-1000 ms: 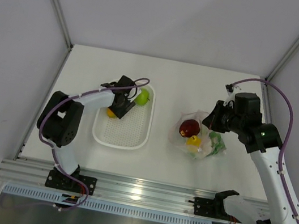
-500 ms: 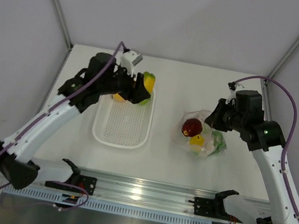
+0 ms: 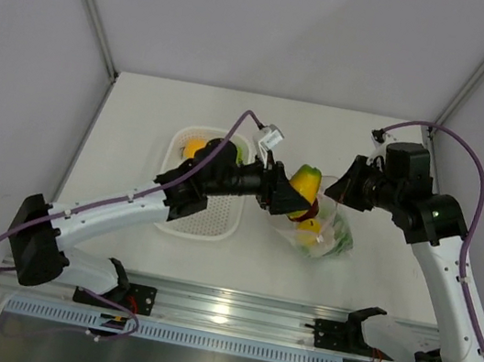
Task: Place the food in the zip-top bag and seal the zipper
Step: Place the fake fruit in the zipper food storage bag.
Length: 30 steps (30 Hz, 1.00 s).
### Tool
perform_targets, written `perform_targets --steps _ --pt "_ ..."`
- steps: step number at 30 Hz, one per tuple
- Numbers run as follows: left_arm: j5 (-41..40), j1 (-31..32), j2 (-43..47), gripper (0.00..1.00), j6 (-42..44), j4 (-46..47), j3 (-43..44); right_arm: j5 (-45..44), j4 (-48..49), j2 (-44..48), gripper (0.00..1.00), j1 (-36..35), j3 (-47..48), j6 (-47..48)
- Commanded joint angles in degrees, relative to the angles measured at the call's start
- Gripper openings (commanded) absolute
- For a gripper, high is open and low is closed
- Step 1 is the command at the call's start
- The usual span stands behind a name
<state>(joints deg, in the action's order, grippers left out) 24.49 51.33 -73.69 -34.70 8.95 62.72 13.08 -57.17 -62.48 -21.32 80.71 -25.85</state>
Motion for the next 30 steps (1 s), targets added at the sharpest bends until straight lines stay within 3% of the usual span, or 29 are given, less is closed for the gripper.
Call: perform_targets --steps 1,2,6,10,16,24,30 --pt "-9.1 4.9 -0.1 0.01 -5.2 9.6 0.2 3.3 3.4 1.0 0.00 -0.3 2.2 -2.9" --pt "-16.1 6.0 -0.3 0.01 -3.9 12.3 -0.7 3.9 3.9 1.0 0.00 -0.4 1.9 -3.3" --pt "-26.6 9.0 -3.0 0.01 -1.9 17.7 -2.2 6.5 4.9 1.0 0.00 -0.4 2.4 -5.0" --pt "-30.2 10.5 -5.8 0.01 -3.6 16.0 -0.9 7.0 4.9 1.1 0.00 -0.3 3.8 -6.2" --pt "-42.2 13.9 -6.9 0.01 -6.9 13.6 -2.3 6.4 7.4 2.3 0.00 -0.2 2.6 -9.6" --pt "-45.0 16.1 -9.1 0.09 -9.3 6.7 -1.3 6.0 9.7 1.9 0.00 0.0 2.0 -12.7" --pt "-47.0 18.3 -10.4 0.22 -6.7 12.8 -5.2 6.1 10.6 1.4 0.00 0.5 3.6 -14.2"
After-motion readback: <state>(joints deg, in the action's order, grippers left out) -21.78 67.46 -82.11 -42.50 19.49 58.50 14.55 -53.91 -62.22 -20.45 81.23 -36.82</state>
